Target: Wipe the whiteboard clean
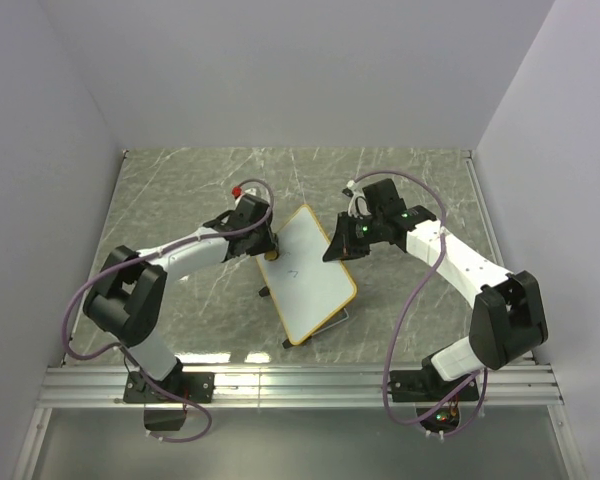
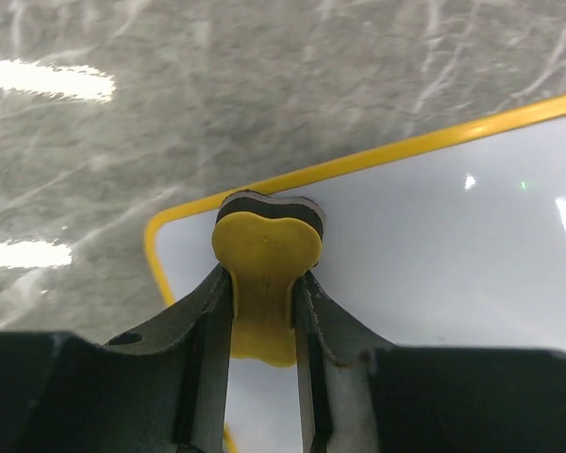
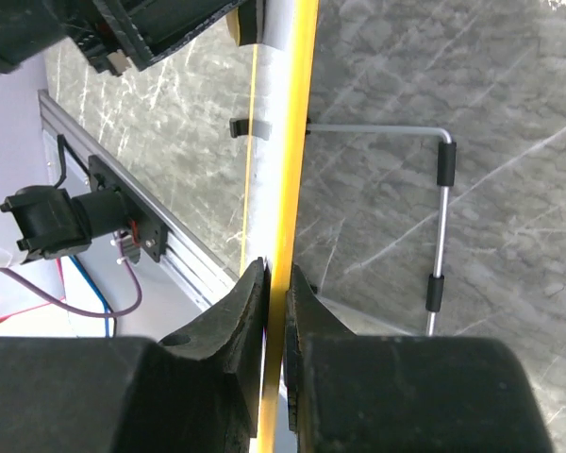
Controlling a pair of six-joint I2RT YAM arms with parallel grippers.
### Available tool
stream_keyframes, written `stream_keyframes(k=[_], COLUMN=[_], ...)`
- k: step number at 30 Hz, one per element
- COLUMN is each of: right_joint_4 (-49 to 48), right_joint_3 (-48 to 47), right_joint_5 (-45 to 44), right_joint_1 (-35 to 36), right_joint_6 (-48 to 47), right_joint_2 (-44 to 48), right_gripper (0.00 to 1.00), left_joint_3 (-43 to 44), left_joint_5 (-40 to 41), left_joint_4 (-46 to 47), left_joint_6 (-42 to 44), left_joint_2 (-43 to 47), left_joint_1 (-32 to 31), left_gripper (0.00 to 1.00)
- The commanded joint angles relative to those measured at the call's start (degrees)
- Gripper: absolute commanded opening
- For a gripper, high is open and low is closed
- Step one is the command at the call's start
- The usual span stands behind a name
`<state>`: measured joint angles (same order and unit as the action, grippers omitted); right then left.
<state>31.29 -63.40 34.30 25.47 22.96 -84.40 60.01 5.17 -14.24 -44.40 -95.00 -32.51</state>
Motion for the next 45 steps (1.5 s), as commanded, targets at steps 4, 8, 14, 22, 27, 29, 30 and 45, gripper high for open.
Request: stream_keyframes(k=[4, 8, 14, 22, 27, 29, 30, 45], right_joint_4=[1.4, 1.3, 1.1, 1.2, 1.2, 1.2, 1.2, 2.1], right_joint_3=[-0.4, -0.6, -0.9, -0.6, 0.1, 0.4, 0.6, 1.2], right_joint_5=[1.5, 1.5, 1.6, 1.3, 1.1, 1.0, 1.0, 0.7], right_joint_1=[2.1, 2.1, 2.1, 2.1, 2.1, 2.0, 2.1, 2.0], right_joint_6=[-5.1, -5.1, -4.9, -4.9, -5.0, -5.1, -5.0, -5.6], right_joint_2=[2.0, 1.8, 1.3, 2.0, 2.7, 2.9, 3.1, 4.2], right_gripper=[0.0, 0.0, 0.0, 0.0, 0.0, 0.0, 0.0, 0.0], left_joint_3=[-8.8, -6.6, 6.1, 13.8, 9.4, 6.1, 5.0, -8.0], left_joint_5=[-2.8, -3.6, -4.5, -4.0, -2.5, -1.7, -1.7, -2.3], left_joint_4=[3.5, 3.1, -0.8, -3.0, -2.4, -1.8, -1.7, 0.9], left_joint_6=[-1.8, -1.2, 3.0, 1.9, 0.9, 0.2, -0.1, -2.4], left_joint_2=[-0.5, 1.8, 2.1, 1.6, 2.3, 2.4, 2.2, -3.3], left_joint_1=[-1.7, -3.5, -11.2, -15.7, -15.3, -14.7, -13.4, -1.9], left_gripper=[0.0, 0.0, 0.0, 0.0, 0.0, 0.0, 0.0, 0.0])
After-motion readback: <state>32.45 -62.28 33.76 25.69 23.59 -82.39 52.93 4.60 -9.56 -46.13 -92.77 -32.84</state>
